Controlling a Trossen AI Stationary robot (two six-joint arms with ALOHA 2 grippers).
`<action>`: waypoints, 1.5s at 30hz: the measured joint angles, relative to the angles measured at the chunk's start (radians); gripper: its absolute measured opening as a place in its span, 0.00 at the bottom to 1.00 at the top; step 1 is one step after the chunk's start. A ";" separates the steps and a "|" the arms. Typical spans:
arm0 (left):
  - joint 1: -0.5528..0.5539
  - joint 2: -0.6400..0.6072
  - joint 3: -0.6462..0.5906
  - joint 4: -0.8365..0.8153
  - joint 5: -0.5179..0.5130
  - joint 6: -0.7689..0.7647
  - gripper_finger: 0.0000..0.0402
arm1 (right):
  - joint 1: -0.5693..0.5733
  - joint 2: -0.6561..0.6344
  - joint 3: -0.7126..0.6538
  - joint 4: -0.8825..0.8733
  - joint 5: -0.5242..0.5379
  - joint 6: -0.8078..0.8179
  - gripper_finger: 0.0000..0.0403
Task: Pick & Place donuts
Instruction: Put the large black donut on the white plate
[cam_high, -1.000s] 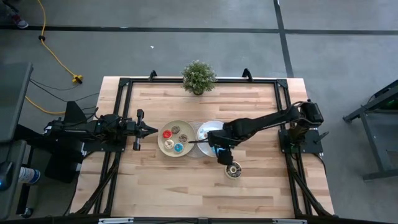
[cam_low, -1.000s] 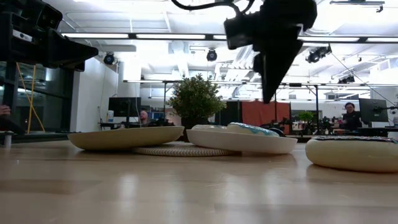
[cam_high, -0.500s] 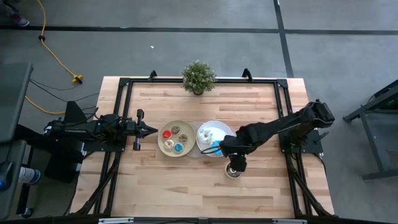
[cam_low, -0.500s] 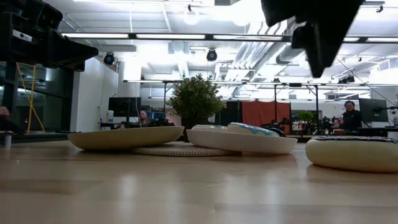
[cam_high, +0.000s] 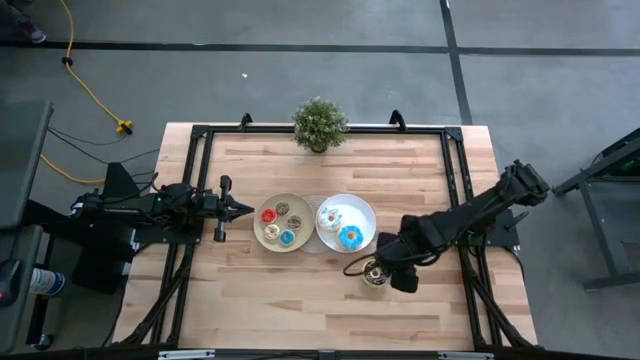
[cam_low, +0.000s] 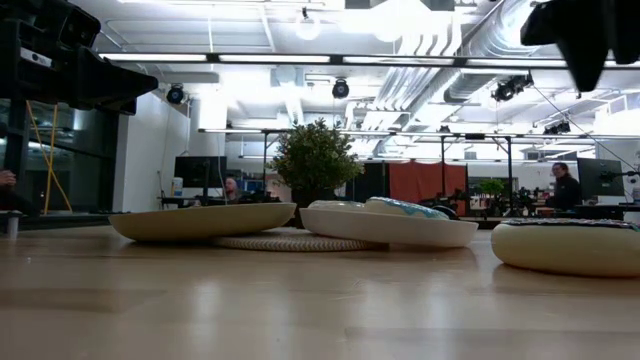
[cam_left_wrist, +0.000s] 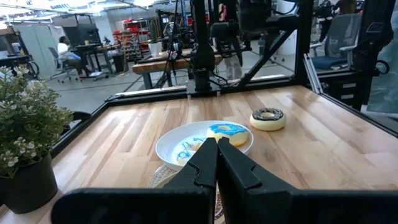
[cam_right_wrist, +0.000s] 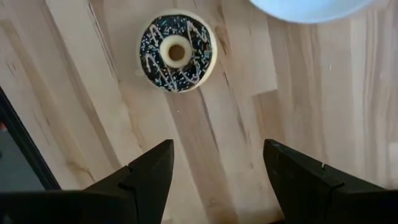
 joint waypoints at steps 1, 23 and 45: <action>0.000 0.000 0.000 0.000 0.000 0.000 0.00 | 0.011 0.000 0.000 0.000 0.001 0.025 0.60; 0.000 0.000 0.000 0.000 0.000 0.000 0.00 | 0.168 0.005 0.000 -0.021 0.106 0.541 0.60; 0.000 0.000 0.000 0.000 0.000 0.000 0.00 | -0.046 0.007 -0.277 0.406 -0.057 0.529 0.60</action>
